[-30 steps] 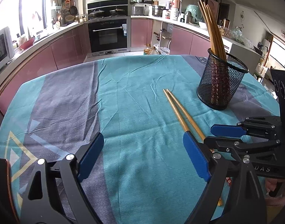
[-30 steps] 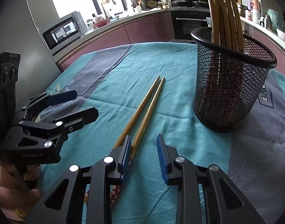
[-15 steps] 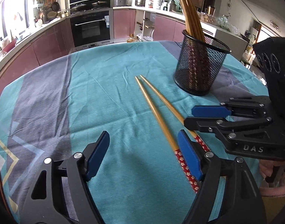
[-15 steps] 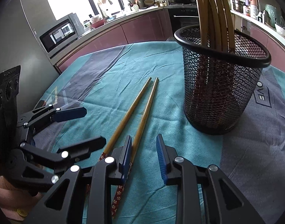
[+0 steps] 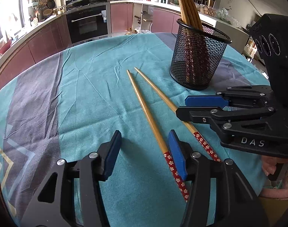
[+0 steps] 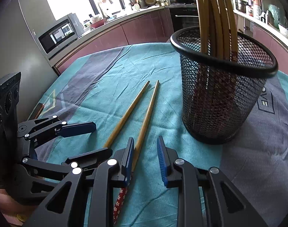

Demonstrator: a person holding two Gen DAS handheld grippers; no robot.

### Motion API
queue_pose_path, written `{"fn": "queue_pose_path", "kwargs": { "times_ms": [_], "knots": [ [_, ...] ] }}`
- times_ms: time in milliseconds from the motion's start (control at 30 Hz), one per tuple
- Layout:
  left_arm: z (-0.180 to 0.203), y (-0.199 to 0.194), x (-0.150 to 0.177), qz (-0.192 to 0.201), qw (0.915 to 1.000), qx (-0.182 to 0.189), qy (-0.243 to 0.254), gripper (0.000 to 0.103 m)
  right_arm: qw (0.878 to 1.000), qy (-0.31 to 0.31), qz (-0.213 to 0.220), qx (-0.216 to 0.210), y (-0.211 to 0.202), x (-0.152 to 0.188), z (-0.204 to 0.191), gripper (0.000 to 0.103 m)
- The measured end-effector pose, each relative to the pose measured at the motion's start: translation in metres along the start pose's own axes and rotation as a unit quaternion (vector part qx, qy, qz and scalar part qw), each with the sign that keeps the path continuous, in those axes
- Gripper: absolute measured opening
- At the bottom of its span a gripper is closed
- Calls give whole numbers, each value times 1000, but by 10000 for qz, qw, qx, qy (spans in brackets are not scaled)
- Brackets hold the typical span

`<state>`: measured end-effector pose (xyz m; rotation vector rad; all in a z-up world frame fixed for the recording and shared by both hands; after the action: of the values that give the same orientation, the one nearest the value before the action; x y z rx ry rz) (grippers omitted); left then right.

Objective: Organize utensils
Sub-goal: 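Close the right tool on one chopstick while the left tool grasps the other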

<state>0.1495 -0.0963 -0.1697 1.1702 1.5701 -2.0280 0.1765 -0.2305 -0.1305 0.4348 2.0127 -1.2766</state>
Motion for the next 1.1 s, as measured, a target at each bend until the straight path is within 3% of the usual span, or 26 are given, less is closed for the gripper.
{"fn": "queue_pose_path", "kwargs": {
  "times_ms": [1100],
  "knots": [
    [-8, 31, -24, -85, 9994, -18, -350, 17, 9999, 13, 38, 114, 13, -11, 9, 10]
  ]
}}
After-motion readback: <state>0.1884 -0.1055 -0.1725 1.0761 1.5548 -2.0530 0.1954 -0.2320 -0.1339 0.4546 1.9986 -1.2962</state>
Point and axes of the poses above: each gripper's, at about its wrist camera, not at the fingertips, and y roughly the way its jaws point, z to its right, x to its underside, the point moved 7 cm from there along y, roughly the way its jaws point, and after that the axes turned 12 degrees about z, right-handed, at the moved point
